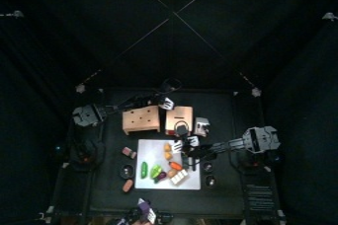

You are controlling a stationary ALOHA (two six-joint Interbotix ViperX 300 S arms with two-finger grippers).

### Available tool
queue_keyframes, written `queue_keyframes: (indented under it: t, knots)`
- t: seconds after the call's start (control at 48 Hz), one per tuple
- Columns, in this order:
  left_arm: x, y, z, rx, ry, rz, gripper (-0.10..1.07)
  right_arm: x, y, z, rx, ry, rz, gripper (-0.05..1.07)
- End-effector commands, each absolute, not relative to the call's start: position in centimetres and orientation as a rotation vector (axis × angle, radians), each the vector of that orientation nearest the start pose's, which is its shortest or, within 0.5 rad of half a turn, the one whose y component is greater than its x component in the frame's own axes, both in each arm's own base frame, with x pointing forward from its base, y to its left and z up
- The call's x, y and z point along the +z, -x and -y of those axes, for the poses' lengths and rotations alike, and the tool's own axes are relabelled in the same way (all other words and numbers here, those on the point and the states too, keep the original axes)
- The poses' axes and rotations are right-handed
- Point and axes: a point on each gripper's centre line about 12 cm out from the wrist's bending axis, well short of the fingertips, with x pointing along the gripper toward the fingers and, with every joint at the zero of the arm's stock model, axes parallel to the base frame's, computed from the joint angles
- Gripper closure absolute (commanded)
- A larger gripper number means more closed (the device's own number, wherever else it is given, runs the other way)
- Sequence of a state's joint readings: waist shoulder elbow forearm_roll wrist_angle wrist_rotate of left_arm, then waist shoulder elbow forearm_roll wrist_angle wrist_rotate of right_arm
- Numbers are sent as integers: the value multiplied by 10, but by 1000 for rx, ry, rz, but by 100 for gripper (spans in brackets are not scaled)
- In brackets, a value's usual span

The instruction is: Grab drawer handle

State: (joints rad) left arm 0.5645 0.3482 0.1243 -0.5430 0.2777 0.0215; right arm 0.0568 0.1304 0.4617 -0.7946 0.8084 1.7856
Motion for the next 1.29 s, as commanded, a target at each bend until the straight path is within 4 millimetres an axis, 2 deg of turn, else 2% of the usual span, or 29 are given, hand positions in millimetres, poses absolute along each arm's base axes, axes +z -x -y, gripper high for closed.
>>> queue_keyframes:
  t: [0.0,0.417,0.625,0.938,1.042,1.188,1.271]
  knots:
    - [191,-447,-264,564,709,-528,30,166,-388,44,-1017,-673,-726,26]
    - [189,-447,-262,562,711,-533,30,161,-400,55,-1057,-713,-719,26]
    - [189,-447,-262,562,711,-533,30,152,-399,54,-1075,-727,-746,26]
    - [190,-448,-262,560,712,-535,30,154,-398,56,-1108,-722,-748,26]
    - [190,-447,-262,559,713,-537,30,155,-399,56,-1108,-723,-746,21]
    - [190,-447,-262,558,711,-538,30,156,-399,56,-1112,-720,-744,6]
    - [191,-447,-262,558,711,-536,30,157,-399,58,-1126,-710,-742,2]
